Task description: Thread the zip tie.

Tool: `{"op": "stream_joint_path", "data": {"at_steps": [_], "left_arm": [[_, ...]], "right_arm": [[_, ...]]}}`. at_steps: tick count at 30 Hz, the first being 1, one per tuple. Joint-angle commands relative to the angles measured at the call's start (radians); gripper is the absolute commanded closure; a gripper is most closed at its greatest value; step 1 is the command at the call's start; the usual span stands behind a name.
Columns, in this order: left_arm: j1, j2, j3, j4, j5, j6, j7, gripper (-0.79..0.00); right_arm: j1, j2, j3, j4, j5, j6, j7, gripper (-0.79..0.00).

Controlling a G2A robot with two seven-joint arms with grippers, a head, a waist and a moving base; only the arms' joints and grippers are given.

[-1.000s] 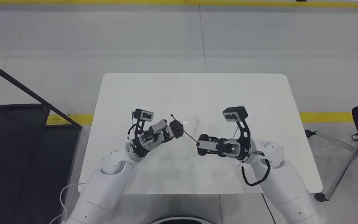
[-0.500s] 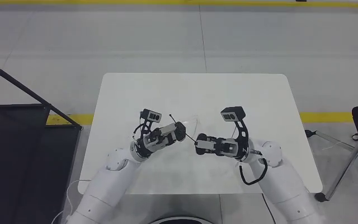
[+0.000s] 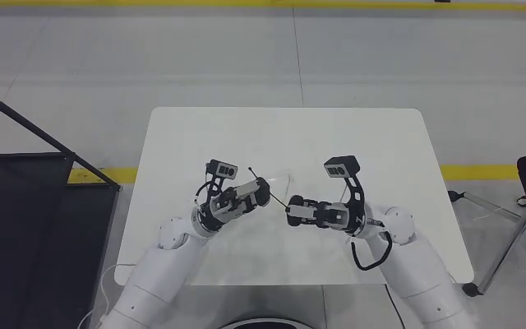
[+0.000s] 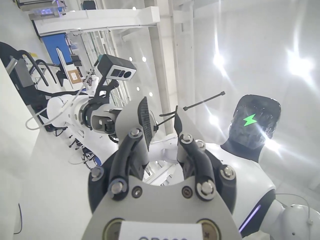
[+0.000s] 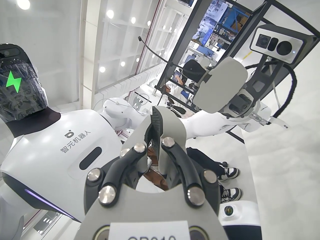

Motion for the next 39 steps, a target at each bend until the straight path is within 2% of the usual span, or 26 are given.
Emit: {"op": "stream_joint_path", "data": {"at_steps": [1,2,6,9,23,39], "left_arm": [[-0.001,-0.001,-0.001,0.002,0.000,0.000,-0.002,-0.256],[-0.001,-0.002,-0.001,0.001,-0.003,0.001,-0.004,-0.246],[0.000,-0.004,-0.004,0.003,-0.006,-0.001,-0.008,-0.129],[0.001,-0.005,-0.007,0.003,-0.006,-0.001,-0.008,0.000],[0.014,-0.009,-0.041,0.012,-0.005,-0.029,-0.012,0.000],[0.045,0.002,-0.087,-0.004,0.184,-0.045,0.076,0.000]], "right_arm": [[0.000,0.000,-0.001,0.002,0.001,-0.001,-0.001,0.000],[0.001,0.001,-0.002,0.002,0.001,-0.001,-0.001,0.000],[0.003,0.001,-0.004,0.003,0.002,-0.003,-0.003,0.000],[0.004,0.002,-0.006,0.004,0.002,-0.003,-0.004,0.000],[-0.009,0.008,0.008,-0.013,0.031,-0.024,-0.024,0.000],[-0.058,0.021,0.078,-0.078,0.082,-0.032,-0.032,0.000]]}}
